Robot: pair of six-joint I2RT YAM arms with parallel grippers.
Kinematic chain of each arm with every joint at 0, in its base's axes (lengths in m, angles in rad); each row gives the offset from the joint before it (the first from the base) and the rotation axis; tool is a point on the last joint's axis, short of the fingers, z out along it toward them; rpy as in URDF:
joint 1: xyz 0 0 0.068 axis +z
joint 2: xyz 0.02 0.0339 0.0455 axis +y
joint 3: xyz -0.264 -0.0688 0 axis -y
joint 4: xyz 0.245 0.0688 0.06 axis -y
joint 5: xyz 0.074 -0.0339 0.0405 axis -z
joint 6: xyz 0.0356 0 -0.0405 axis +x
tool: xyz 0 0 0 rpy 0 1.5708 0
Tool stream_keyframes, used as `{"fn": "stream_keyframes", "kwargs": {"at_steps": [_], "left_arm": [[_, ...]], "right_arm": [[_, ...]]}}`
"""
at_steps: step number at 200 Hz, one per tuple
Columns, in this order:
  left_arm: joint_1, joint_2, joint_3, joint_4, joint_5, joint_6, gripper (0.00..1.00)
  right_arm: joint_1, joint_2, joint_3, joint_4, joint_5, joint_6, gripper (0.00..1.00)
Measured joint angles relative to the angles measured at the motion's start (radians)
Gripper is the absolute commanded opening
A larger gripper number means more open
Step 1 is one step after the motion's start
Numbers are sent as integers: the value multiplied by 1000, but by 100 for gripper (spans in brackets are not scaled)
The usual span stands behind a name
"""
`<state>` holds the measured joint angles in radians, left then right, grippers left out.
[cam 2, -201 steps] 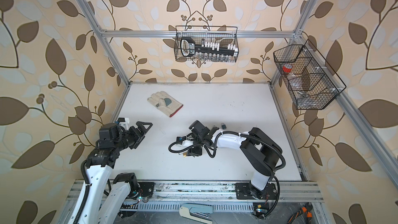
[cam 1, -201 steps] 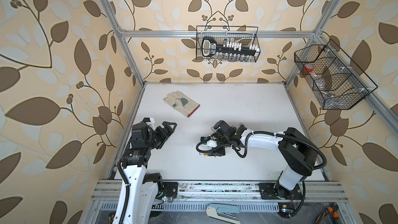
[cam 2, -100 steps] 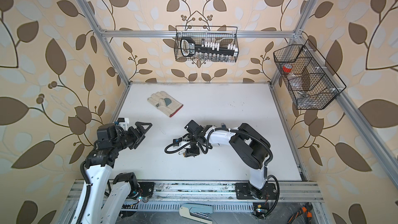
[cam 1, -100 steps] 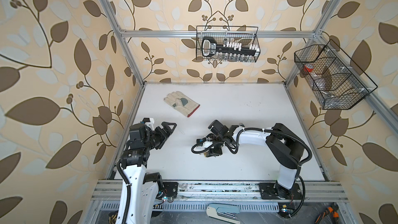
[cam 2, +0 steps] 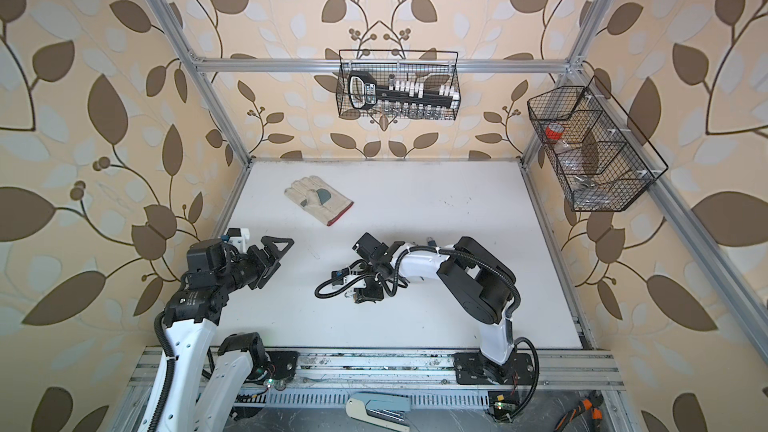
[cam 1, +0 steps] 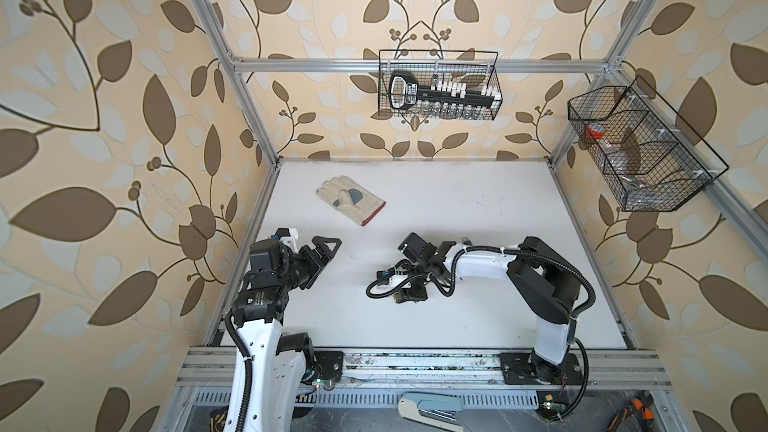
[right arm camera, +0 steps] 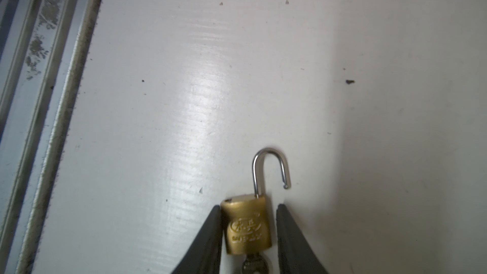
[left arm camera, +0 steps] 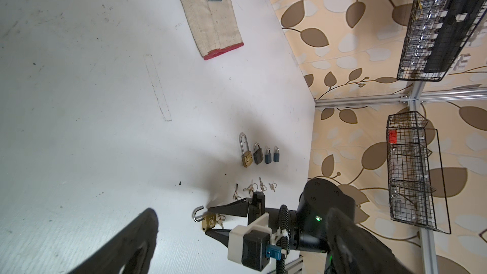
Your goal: Lock with the key
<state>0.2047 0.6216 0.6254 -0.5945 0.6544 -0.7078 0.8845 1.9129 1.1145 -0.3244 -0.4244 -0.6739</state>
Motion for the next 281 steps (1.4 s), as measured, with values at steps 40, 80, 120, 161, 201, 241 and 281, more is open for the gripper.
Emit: {"fn": "stream_keyframes", "kwargs": {"at_steps": [40,80,120,161,201,241,281], "left_arm": [[0,0,0,-3,1,0,99],[0,0,0,-5,11,14,99],[0,3,42,30,98,52,90],[-52,18,72,122,156,51,85],[-350,77,115,188,97,63,78],[-628,229,168,251,18,105,70],[-715,316,182,283,-18,131,57]], "right_arm": [[4,-2,-5,9,0,15,17],[6,-47,-50,28,15,50,3],[6,-293,-163,124,31,172,0],[6,-561,-229,254,19,333,0],[4,-717,-285,254,-11,372,0],[-15,-762,-283,222,-71,377,0],[-15,-767,-282,178,-116,370,0]]}}
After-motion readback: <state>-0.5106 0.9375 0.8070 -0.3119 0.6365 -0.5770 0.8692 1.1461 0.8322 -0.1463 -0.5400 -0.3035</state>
